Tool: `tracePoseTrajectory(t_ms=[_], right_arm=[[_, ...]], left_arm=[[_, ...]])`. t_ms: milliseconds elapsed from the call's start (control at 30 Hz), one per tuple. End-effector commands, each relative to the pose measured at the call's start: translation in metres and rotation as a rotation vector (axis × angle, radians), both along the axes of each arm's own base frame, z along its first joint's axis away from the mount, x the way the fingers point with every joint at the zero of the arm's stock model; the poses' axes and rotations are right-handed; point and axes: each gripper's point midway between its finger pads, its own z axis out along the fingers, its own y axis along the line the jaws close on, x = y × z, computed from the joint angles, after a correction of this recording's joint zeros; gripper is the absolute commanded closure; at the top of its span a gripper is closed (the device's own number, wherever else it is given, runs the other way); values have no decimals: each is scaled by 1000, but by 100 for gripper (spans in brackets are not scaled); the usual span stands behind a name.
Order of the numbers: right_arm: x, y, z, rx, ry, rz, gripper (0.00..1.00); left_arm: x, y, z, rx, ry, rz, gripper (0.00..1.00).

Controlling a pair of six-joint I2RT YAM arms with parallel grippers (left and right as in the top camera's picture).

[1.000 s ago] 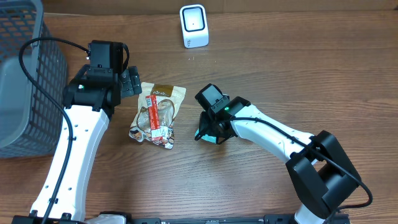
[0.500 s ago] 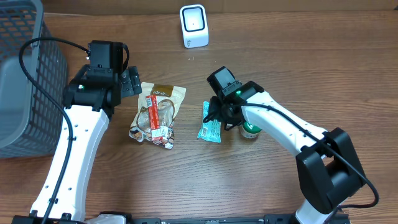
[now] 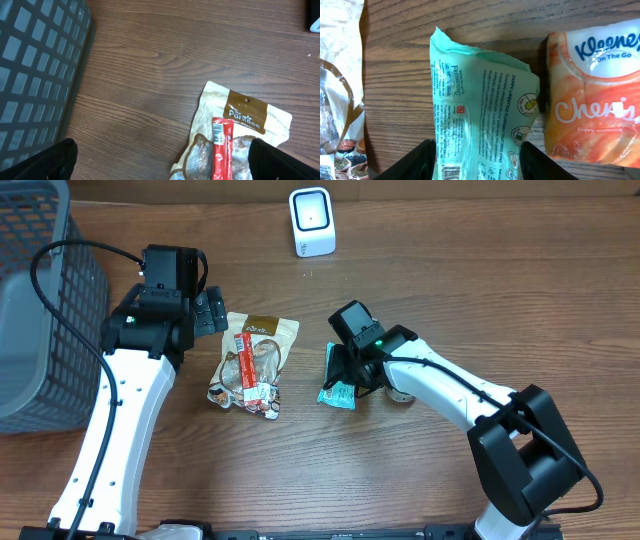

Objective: Scan the item barcode

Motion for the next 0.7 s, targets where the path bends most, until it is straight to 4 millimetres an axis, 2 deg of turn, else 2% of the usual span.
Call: tracePoseTrajectory(t_ms=[0,367,667], right_arm=[[-6,5,-8,-7,11,19,44],[-11,19,-8,5,-4,51,44],[-6,12,-7,-19,-19,38,43]], left_arm=[[2,2,9,9,-25,9,0],[2,2,9,7,-24,8,0],[2,2,9,7,-25,8,0]])
